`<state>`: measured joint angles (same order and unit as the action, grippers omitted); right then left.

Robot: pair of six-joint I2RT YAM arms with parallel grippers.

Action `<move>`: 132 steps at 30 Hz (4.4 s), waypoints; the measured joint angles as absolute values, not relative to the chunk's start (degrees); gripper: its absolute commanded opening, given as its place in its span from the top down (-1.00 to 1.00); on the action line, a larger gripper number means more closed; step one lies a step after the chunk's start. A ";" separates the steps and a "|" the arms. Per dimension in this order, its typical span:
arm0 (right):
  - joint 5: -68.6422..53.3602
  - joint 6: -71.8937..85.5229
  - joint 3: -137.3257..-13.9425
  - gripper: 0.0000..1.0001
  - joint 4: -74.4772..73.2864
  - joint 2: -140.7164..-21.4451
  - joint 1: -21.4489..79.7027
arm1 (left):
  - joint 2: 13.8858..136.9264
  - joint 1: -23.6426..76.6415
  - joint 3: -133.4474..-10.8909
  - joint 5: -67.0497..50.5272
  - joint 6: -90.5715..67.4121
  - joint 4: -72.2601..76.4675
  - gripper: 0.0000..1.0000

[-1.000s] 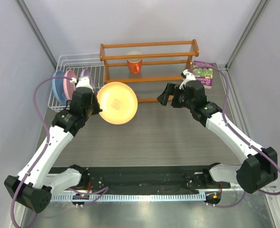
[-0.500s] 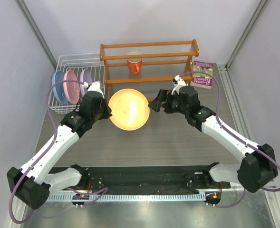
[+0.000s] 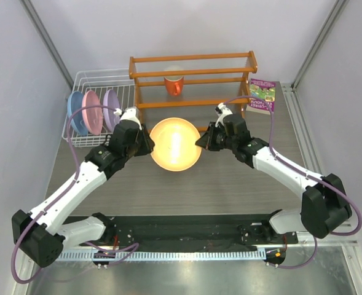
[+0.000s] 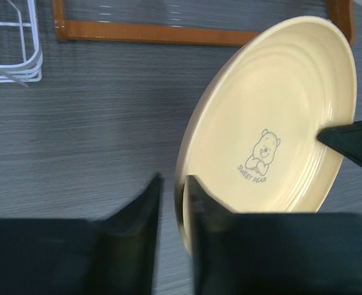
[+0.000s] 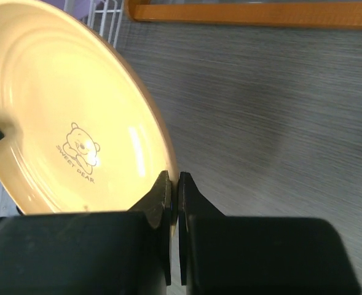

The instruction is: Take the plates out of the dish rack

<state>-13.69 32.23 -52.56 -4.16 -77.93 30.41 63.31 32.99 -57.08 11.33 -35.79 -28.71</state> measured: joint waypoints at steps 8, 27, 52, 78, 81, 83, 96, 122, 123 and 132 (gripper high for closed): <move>-3.86 30.41 -52.05 0.98 -11.88 -72.53 30.52 | 61.93 33.04 -56.58 18.33 -34.37 -28.25 -0.99; 5.82 30.13 -47.27 0.96 -22.68 -77.60 30.52 | 59.68 28.91 -55.57 47.62 -20.80 -23.75 -0.99; 18.65 27.68 -47.46 -0.25 -26.00 -74.11 29.56 | 90.21 11.75 -71.11 42.44 -11.49 -8.47 -0.52; 19.11 26.68 -48.36 -0.25 -27.11 -73.76 26.76 | 103.46 16.14 -78.72 60.36 5.54 -0.62 1.00; 18.85 26.70 -48.36 -0.25 -27.11 -73.76 26.76 | 102.48 17.41 -78.72 64.31 11.92 5.39 1.00; 18.72 26.70 -48.36 -0.25 -27.11 -73.76 26.76 | 101.89 17.58 -78.72 66.61 14.96 8.14 1.00; 15.25 25.08 -49.65 -0.32 -27.97 -67.64 26.72 | 84.33 23.42 -78.56 61.65 7.88 -8.47 1.00; -12.69 33.85 -51.59 -0.41 -2.33 -73.78 27.29 | 62.04 25.43 -52.01 -3.55 -38.61 -19.73 1.00; -12.91 34.06 -51.53 -0.40 -1.93 -74.32 27.33 | 61.58 25.50 -51.83 -4.25 -38.92 -19.14 1.00; -15.38 35.38 -51.09 0.47 1.13 -78.85 28.49 | 59.66 25.87 -46.61 -9.34 -42.28 -12.99 1.00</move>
